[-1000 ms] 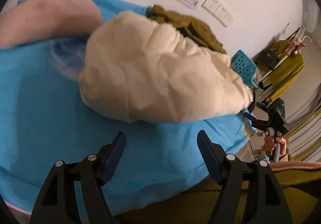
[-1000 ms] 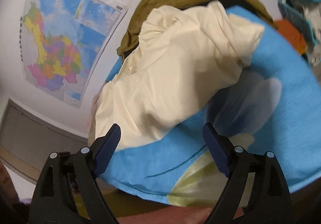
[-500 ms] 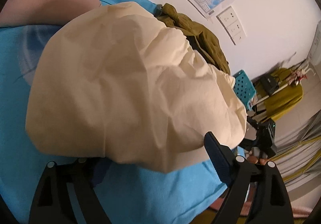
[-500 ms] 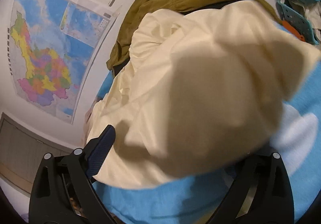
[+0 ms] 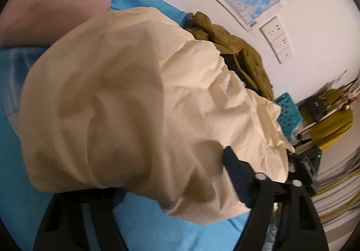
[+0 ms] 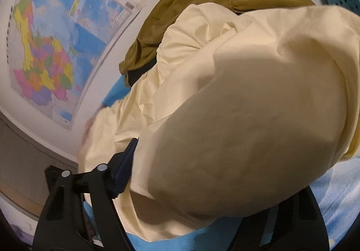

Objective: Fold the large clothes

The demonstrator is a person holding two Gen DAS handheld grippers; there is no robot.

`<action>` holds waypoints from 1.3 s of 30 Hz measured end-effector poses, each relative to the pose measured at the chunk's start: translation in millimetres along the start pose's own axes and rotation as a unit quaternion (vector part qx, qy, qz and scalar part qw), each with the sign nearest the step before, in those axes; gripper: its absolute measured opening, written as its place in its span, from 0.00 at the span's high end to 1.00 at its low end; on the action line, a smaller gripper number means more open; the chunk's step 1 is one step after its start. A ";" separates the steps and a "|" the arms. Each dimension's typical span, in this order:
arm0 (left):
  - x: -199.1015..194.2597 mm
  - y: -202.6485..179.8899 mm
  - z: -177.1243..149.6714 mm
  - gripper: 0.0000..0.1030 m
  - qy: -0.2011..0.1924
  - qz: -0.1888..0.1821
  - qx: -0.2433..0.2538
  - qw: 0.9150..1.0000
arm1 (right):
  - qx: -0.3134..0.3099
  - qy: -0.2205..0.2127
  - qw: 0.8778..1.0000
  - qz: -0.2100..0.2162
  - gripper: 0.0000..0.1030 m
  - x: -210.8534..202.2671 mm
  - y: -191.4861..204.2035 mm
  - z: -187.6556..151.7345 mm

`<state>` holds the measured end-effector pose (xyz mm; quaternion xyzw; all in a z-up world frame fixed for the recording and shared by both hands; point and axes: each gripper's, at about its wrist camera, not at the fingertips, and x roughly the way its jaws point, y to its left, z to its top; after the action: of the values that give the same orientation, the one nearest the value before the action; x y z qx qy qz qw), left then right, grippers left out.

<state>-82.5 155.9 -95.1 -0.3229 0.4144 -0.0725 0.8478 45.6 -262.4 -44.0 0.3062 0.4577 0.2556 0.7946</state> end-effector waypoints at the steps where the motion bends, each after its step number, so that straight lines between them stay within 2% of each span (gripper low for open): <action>1: 0.5 0.8 0.5 0.33 -0.001 0.000 -0.003 1.000 | 0.002 -0.002 1.000 0.004 0.28 0.2 -1.8 -0.6; 3: 1.5 1.5 1.4 0.30 -0.005 -0.002 -0.003 1.000 | -0.002 -0.003 1.000 0.008 0.21 1.9 0.6 -1.1; 4: 2.7 0.5 1.7 0.26 -0.005 -0.006 0.000 1.000 | -0.007 -0.001 1.000 0.009 0.14 4.0 4.6 -0.9; 5: 4.2 -1.7 1.8 0.20 -0.005 -0.011 0.005 1.000 | -0.009 -0.002 1.000 0.006 0.12 5.2 7.1 -1.1; 6: 5.6 -4.0 1.3 0.17 -0.006 -0.010 0.009 1.000 | -0.009 -0.004 1.000 -0.001 0.11 7.0 8.9 -1.1; 9: 10.4 -11.9 1.6 0.16 -0.013 0.009 0.023 1.000 | -0.016 -0.009 1.000 -0.006 0.15 9.5 11.2 -1.2; 10: 11.1 -12.2 2.1 0.16 -0.016 0.012 0.022 1.000 | -0.020 -0.009 1.000 -0.008 0.24 9.8 11.4 -1.4; 11: 10.9 -11.4 2.4 0.21 -0.018 0.015 0.020 1.000 | -0.021 -0.009 1.000 -0.010 0.33 10.0 10.2 -1.7; 12: 10.8 -10.3 3.5 0.31 -0.019 0.021 0.017 0.999 | -0.014 -0.007 1.000 -0.003 0.38 9.7 7.2 -2.0; 13: 10.9 -9.3 4.6 0.36 -0.019 0.025 0.013 0.999 | -0.012 -0.006 1.000 0.001 0.49 8.8 6.3 -2.1; 14: 10.3 -6.7 6.2 0.45 -0.018 0.025 0.008 0.999 | -0.014 -0.005 1.000 0.004 0.55 7.3 6.6 -2.3; 15: 8.6 -3.3 7.7 0.57 -0.018 0.027 0.001 0.999 | -0.012 -0.005 1.000 0.012 0.57 5.6 6.2 -2.5; 16: 6.9 -1.3 8.2 0.61 -0.020 0.027 -0.002 0.999 | -0.011 -0.005 1.000 0.019 0.57 4.6 5.9 -2.7; 17: 5.4 0.3 8.9 0.63 -0.020 0.023 0.000 1.000 | -0.015 -0.004 1.000 0.017 0.56 4.9 6.7 -2.9; 18: 5.7 1.5 9.3 0.62 -0.017 0.022 0.003 1.000 | -0.019 0.000 1.000 0.016 0.50 6.8 7.1 -3.0; 19: 6.8 2.9 10.1 0.60 -0.013 0.020 0.005 1.000 | -0.010 0.007 1.000 0.025 0.38 10.0 4.6 -2.3; 21: 9.9 6.2 12.8 0.47 -0.007 0.004 0.000 1.000 | -0.004 0.012 0.999 0.037 0.30 14.4 6.0 0.7; 23: 13.3 0.5 14.8 0.37 -0.006 -0.003 0.017 1.000 | -0.014 0.014 0.999 0.026 0.29 20.1 11.8 1.4; 24: 14.6 -2.9 14.7 0.38 -0.007 0.004 0.025 1.000 | -0.019 0.013 0.999 0.022 0.32 22.7 13.7 1.3; 25: 15.7 -5.6 14.7 0.39 -0.010 0.011 0.032 0.999 | -0.022 0.014 1.000 0.017 0.47 24.8 15.1 1.6; 26: 16.4 -8.1 15.9 0.50 -0.012 0.022 0.038 0.999 | -0.023 0.015 0.999 0.019 0.60 24.4 16.3 2.1; 27: 15.8 -8.5 17.7 0.61 -0.012 0.028 0.038 0.999 | -0.023 0.014 0.999 0.027 0.66 22.8 17.9 2.7; 29: 10.6 -8.0 22.1 0.72 -0.009 0.025 0.037 0.999 | -0.037 0.010 0.999 0.034 0.76 12.0 27.7 4.0; 34: -16.5 -24.6 33.2 0.80 -0.024 0.018 0.074 0.997 | -0.103 -0.017 0.993 0.052 0.81 -20.0 77.1 9.3; 39: -59.5 -46.1 57.8 0.81 -0.059 -0.020 0.108 0.992 | -0.161 -0.049 0.982 0.086 0.83 -47.0 136.8 26.4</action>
<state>-70.9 171.3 -2.2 -0.2416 0.3471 -0.1145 0.8989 30.5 -208.1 91.7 0.2241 0.3427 0.3777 0.8304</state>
